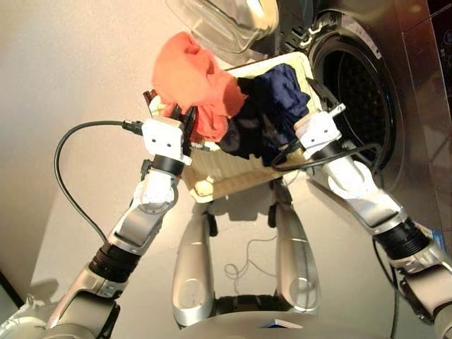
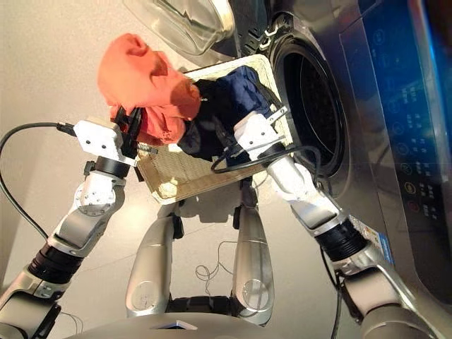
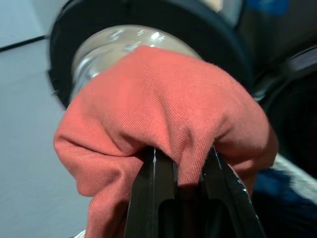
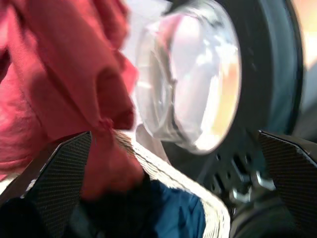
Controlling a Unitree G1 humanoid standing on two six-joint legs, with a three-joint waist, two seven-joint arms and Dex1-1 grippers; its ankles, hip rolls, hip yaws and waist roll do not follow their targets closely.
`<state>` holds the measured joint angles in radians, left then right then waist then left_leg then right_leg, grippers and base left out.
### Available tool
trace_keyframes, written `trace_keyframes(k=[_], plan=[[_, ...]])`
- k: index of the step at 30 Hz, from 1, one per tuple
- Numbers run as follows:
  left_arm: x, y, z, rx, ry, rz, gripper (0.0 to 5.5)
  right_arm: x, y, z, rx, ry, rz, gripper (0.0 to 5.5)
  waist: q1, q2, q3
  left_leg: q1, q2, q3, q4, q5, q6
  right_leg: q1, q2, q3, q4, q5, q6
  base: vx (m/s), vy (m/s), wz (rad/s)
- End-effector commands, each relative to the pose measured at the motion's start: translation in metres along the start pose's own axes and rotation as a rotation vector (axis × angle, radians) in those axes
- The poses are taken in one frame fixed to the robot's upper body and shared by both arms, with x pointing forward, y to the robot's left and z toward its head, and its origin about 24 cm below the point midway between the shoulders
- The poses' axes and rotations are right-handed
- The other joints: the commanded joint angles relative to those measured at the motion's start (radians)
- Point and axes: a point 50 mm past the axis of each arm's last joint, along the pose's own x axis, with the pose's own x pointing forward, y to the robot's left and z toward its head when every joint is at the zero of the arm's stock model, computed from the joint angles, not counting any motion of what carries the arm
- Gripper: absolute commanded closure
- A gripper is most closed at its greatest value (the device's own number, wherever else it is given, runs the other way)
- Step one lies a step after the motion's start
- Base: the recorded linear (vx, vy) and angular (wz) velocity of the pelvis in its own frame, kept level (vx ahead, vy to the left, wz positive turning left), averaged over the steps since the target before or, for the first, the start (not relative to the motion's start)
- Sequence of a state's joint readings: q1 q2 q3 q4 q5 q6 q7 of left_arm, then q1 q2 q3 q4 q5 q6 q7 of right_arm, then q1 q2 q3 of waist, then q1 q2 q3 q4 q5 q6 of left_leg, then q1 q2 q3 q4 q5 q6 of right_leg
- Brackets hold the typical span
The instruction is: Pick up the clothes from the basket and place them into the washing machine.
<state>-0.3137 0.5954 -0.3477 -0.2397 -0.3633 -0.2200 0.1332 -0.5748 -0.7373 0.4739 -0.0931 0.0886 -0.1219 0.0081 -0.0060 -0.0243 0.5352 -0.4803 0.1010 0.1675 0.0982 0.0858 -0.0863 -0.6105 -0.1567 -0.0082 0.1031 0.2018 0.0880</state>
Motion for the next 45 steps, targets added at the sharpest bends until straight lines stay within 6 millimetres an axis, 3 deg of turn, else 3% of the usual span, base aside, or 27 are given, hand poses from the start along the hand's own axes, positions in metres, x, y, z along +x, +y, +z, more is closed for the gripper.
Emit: trace_keyframes(k=[1, 8, 15, 22, 29, 35, 45], plan=[[-0.002, -0.018, 0.052, -0.101, -0.262, -0.141, 5.50, 0.016, -0.010, 0.042, -0.074, -0.188, 0.051, 0.00, -0.012, 0.016, -0.015, -0.033, -0.017, -0.039, 0.054, -0.020, -0.019, 0.056, -0.051, 0.003, 0.011, -0.062, 0.079, 0.000, 0.000, 0.000], [0.001, -0.028, 0.057, -0.140, -0.277, -0.226, 5.50, 0.042, -0.012, 0.056, -0.118, -0.236, 0.067, 0.00, -0.003, 0.027, -0.015, -0.031, -0.014, -0.036, 0.054, -0.018, -0.021, 0.054, -0.050, 0.007, 0.008, -0.060, 0.079, 0.000, 0.000, 0.000], [0.002, -0.028, 0.056, -0.143, -0.274, -0.224, 5.50, 0.049, -0.007, 0.056, -0.103, -0.235, 0.058, 0.00, -0.002, 0.033, -0.015, -0.034, -0.013, -0.038, 0.052, -0.017, -0.021, 0.053, -0.048, 0.008, 0.010, -0.066, 0.076, 0.000, 0.000, 0.000], [0.006, -0.032, 0.059, -0.150, -0.295, -0.258, 5.50, 0.059, 0.014, 0.047, 0.002, -0.191, 0.162, 0.00, 0.010, 0.036, -0.015, -0.032, -0.011, -0.039, 0.047, -0.014, -0.024, 0.057, -0.047, 0.004, 0.006, -0.068, 0.076, 0.000, 0.000, 0.000], [0.007, -0.032, 0.060, -0.086, -0.297, -0.288, 5.50, 0.061, 0.035, 0.029, 0.043, -0.072, 0.370, 0.00, 0.014, 0.036, -0.015, -0.035, -0.009, -0.041, 0.045, -0.012, -0.028, 0.054, -0.046, 0.001, 0.006, -0.069, 0.074, 0.000, 0.000, 0.000], [0.008, -0.033, 0.060, -0.048, -0.303, -0.321, 5.50, 0.054, 0.043, 0.032, -0.009, -0.054, 0.526, 0.00, 0.015, 0.033, -0.015, -0.034, -0.007, -0.044, 0.038, -0.007, -0.029, 0.055, -0.045, -0.002, 0.006, -0.071, 0.074, 0.000, 0.000, 0.000], [0.011, -0.034, 0.062, -0.048, -0.314, -0.315, 5.50, 0.064, 0.038, 0.040, -0.035, -0.096, 0.451, 0.00, 0.020, 0.041, -0.015, -0.035, -0.008, -0.044, 0.039, -0.009, -0.026, 0.053, -0.046, 0.000, 0.007, -0.073, 0.073, 0.000, 0.000, 0.000]])
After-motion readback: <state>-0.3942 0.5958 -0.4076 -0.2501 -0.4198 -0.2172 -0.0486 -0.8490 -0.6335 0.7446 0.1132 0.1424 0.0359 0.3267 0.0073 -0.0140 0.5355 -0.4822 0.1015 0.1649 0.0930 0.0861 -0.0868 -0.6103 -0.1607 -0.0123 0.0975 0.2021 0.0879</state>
